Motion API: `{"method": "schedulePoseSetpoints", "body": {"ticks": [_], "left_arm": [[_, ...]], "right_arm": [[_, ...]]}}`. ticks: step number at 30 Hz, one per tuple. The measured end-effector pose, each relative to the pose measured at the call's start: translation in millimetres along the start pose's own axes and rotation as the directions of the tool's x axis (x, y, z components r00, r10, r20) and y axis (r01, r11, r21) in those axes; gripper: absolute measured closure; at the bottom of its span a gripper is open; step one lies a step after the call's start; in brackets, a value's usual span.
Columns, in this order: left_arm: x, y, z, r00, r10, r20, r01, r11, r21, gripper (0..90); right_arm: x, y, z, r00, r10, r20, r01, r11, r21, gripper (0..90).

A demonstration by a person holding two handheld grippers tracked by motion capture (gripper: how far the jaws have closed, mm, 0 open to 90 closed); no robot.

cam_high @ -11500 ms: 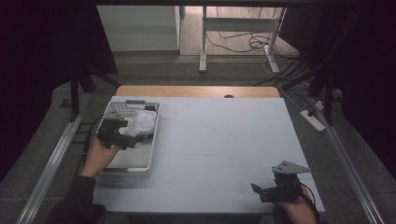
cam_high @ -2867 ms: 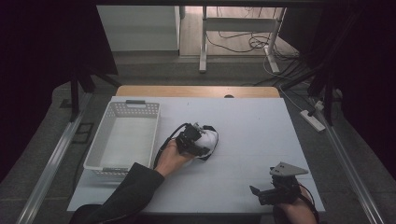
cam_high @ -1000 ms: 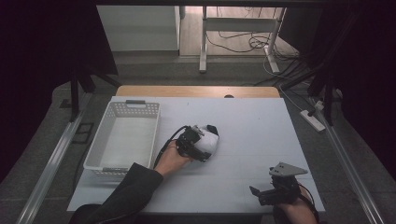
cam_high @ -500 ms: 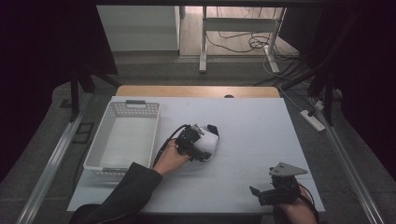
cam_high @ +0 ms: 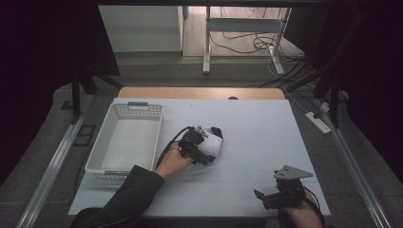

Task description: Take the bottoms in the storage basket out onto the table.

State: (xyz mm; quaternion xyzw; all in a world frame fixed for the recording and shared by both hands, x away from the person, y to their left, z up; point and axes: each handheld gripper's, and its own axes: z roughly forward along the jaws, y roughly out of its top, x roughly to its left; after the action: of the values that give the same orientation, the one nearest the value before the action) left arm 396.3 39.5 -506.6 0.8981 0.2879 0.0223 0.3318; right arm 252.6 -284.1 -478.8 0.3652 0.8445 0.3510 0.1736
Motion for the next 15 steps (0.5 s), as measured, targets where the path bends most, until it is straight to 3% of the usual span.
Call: {"method": "schedulePoseSetpoints", "body": {"ticks": [15], "left_arm": [[-2.5,2.1,-12.7,0.9995,0.006,0.031,-0.005,0.9992,-0.041,2.1]], "right_arm": [[0.0,0.0,0.0,1.0,-0.003,0.0,0.003,1.0,0.001,0.0]]}}
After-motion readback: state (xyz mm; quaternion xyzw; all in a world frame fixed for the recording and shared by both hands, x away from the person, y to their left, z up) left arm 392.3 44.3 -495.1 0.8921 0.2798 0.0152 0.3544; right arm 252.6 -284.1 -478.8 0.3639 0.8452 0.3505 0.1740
